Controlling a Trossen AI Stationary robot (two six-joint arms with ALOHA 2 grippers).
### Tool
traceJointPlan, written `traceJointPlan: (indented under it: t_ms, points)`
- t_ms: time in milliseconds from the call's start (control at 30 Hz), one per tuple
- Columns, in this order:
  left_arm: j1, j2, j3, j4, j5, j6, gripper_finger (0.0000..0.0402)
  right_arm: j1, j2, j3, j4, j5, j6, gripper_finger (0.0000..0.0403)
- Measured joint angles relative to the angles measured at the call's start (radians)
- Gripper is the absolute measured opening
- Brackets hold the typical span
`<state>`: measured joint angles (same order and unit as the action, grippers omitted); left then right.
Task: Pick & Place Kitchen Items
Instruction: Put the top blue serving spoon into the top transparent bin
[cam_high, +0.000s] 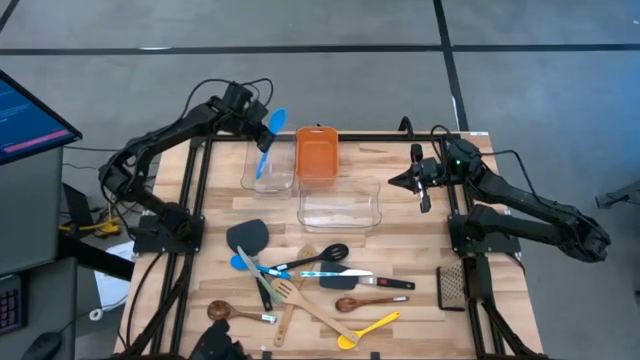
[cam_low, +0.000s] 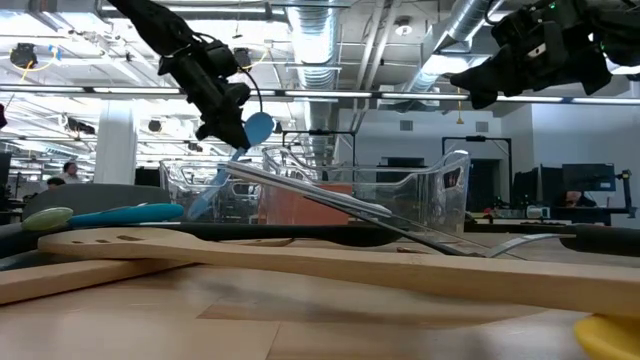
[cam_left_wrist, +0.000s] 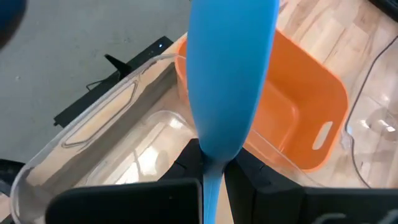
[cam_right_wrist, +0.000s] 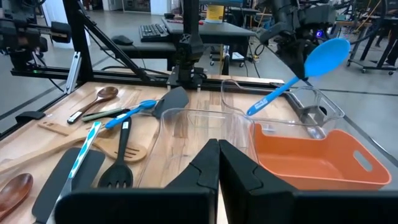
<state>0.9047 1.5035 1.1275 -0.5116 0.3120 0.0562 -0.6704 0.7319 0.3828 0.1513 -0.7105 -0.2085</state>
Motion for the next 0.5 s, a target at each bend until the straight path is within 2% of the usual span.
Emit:
traceJointPlan:
  t_ms: [167, 500]
  points:
    - [0.000, 0.032, 0.000, -0.006, 0.051, -0.011, 0.0013, 0.000, 0.000, 0.000, 0.000, 0.000, 0.000, 0.0000]
    - [0.000, 0.139, 0.000, -0.017, 0.061, -0.016, 0.0013, 0.000, 0.000, 0.000, 0.000, 0.002, 0.000, 0.0000]
